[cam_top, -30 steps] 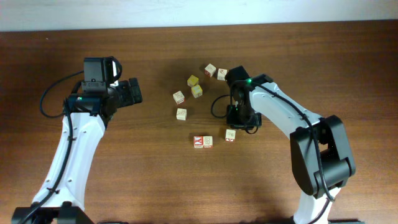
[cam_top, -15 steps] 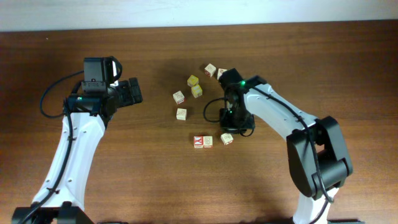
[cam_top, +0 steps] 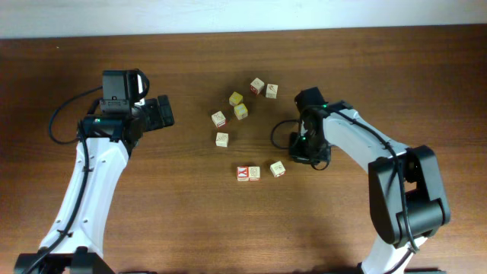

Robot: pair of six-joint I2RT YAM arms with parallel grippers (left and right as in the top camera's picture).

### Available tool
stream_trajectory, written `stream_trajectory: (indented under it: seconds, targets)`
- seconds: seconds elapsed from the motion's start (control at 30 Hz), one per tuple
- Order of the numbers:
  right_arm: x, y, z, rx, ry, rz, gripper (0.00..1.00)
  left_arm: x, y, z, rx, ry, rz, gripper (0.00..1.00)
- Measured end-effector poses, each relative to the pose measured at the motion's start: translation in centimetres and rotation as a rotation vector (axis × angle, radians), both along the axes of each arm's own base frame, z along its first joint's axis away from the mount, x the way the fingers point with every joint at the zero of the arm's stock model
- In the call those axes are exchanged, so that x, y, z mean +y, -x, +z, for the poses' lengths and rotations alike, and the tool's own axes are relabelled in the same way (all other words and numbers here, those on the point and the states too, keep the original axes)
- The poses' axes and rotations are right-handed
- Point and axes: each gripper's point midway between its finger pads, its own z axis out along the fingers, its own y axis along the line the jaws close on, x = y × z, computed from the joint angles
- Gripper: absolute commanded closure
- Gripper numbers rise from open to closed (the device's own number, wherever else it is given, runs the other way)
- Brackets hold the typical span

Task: Rotate 3 blocks

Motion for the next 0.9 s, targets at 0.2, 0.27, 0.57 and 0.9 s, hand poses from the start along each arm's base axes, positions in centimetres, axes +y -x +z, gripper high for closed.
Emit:
stream_trajectory:
  seconds: [0.2, 0.27, 0.57, 0.9]
  targets:
    - [4.5, 0.9, 0.1, -0.026, -0.052, 0.119, 0.82, 0.0, 0.0, 0.0, 0.001, 0.0, 0.0, 0.01]
    - [5.3, 1.4, 0.2, -0.02, -0.059, 0.13, 0.82, 0.0, 0.0, 0.0, 0.001, 0.0, 0.0, 0.01]
    - [7.5, 2.9, 0.3, 0.038, -0.08, 0.001, 0.85, 0.0, 0.0, 0.0, 0.001, 0.0, 0.0, 0.01]
    - [6.9, 6.8, 1.9, 0.208, -0.01, -0.007, 0.89, 0.0, 0.0, 0.0, 0.002, 0.0, 0.0, 0.01]
